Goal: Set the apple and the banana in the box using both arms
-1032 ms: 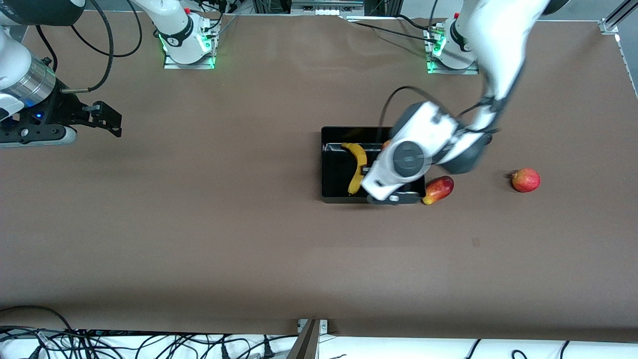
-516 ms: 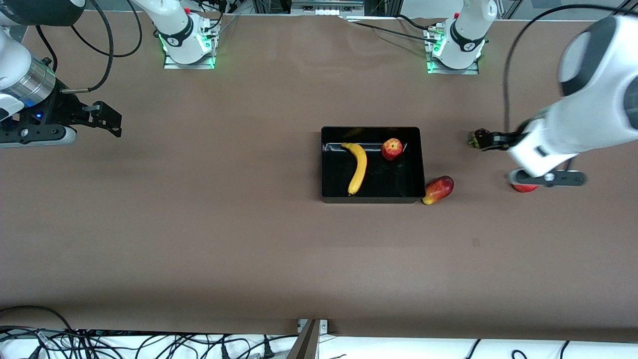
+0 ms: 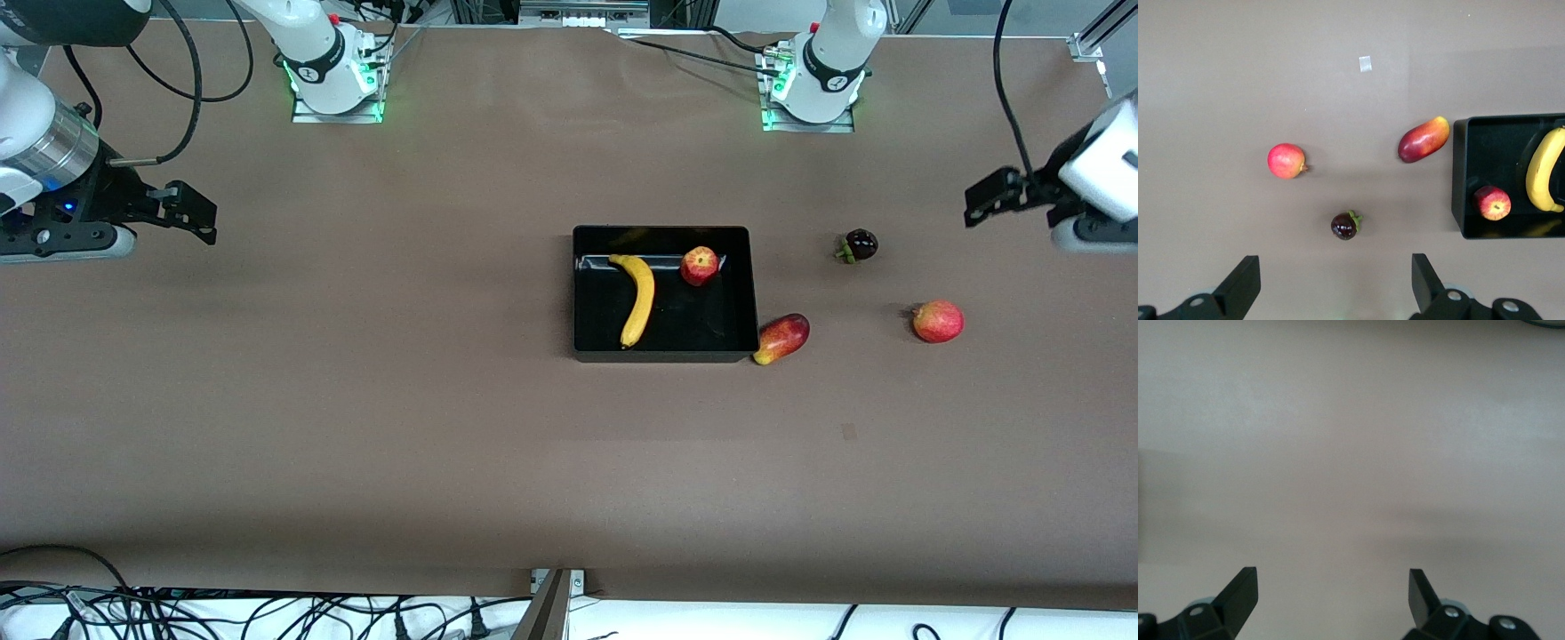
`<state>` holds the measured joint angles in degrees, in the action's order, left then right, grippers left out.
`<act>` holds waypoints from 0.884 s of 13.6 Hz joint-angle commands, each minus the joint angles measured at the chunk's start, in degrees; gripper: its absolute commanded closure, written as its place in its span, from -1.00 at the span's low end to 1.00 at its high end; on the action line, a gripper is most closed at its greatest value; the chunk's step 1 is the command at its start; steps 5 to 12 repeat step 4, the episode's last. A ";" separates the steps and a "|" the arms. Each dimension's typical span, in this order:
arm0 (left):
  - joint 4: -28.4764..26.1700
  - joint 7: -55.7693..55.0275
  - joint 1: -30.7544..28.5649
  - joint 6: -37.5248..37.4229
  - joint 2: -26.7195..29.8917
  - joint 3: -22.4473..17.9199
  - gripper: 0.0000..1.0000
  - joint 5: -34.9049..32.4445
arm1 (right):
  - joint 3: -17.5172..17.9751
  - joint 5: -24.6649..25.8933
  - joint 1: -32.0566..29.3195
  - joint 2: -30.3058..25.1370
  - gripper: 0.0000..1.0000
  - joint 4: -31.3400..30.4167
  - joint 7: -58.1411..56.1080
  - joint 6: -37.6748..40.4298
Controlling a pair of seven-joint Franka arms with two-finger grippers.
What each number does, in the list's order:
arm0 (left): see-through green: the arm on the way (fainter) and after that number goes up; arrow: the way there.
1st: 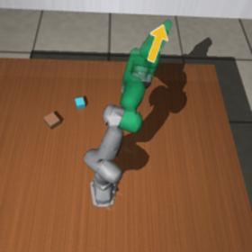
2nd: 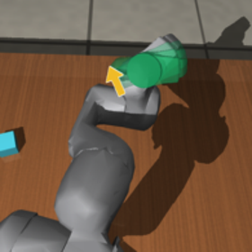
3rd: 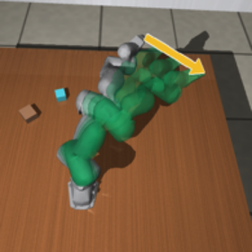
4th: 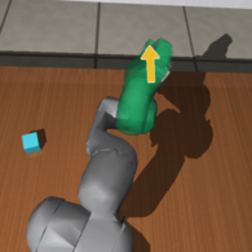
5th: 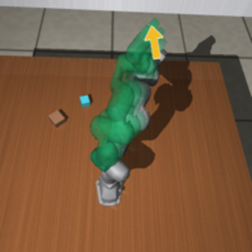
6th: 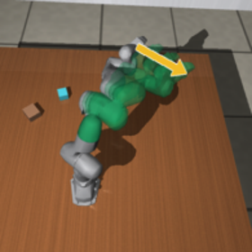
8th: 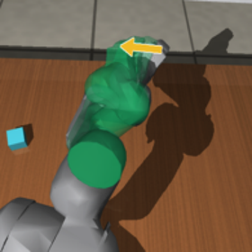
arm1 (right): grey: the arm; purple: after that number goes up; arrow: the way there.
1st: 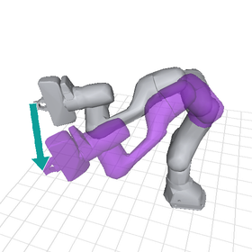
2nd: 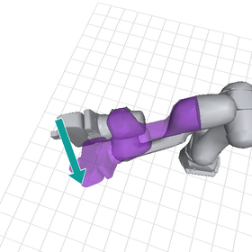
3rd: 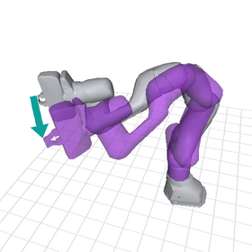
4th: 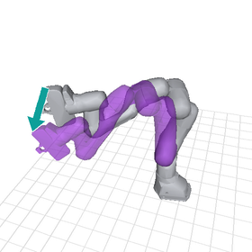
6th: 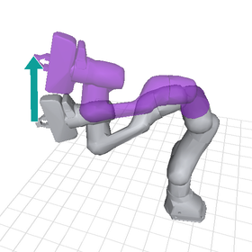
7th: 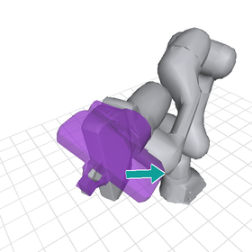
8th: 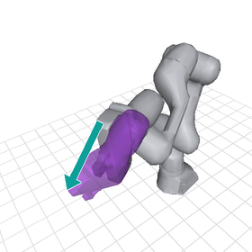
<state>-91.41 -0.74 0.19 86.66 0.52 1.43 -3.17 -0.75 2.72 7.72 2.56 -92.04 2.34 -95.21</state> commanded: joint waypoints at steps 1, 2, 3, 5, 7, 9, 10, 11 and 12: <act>-4.47 -0.05 0.69 2.38 2.11 -0.81 -1.00 0.97 | 0.66 0.09 -0.78 0.52 -1.00 1.33 0.12 0.64; -4.13 -0.23 0.69 2.12 1.68 -0.55 -1.00 0.98 | 0.66 0.09 -0.78 0.52 -1.00 1.25 0.12 0.64; -3.52 -0.84 0.69 1.77 1.07 -0.38 -1.00 0.98 | 0.66 0.09 -0.78 0.52 -1.00 1.33 0.12 0.64; -3.42 -1.28 0.77 1.68 0.97 -0.29 -1.00 0.98 | 0.66 0.09 -0.78 0.52 -1.00 1.33 0.12 0.64; -3.42 -1.28 0.77 1.68 0.97 -0.29 -1.00 0.98 | 0.66 0.09 -0.78 0.52 -1.00 1.33 0.12 0.64; -3.42 -1.28 0.77 1.68 0.97 -0.29 -1.00 0.98 | 0.66 0.09 -0.78 0.52 -1.00 1.33 0.12 0.64; -3.42 -1.28 0.77 1.68 0.97 -0.29 -1.00 0.98 | 0.66 0.09 -0.78 0.52 -1.00 1.33 0.12 0.64; -3.42 -1.28 0.77 1.68 0.97 -0.29 -1.00 0.98 | 0.66 0.09 -0.78 0.52 -1.00 1.33 0.12 0.64; -3.42 -1.28 0.77 1.68 0.97 -0.29 -1.00 0.98 | 0.66 0.09 -0.78 0.52 -1.00 1.33 0.12 0.64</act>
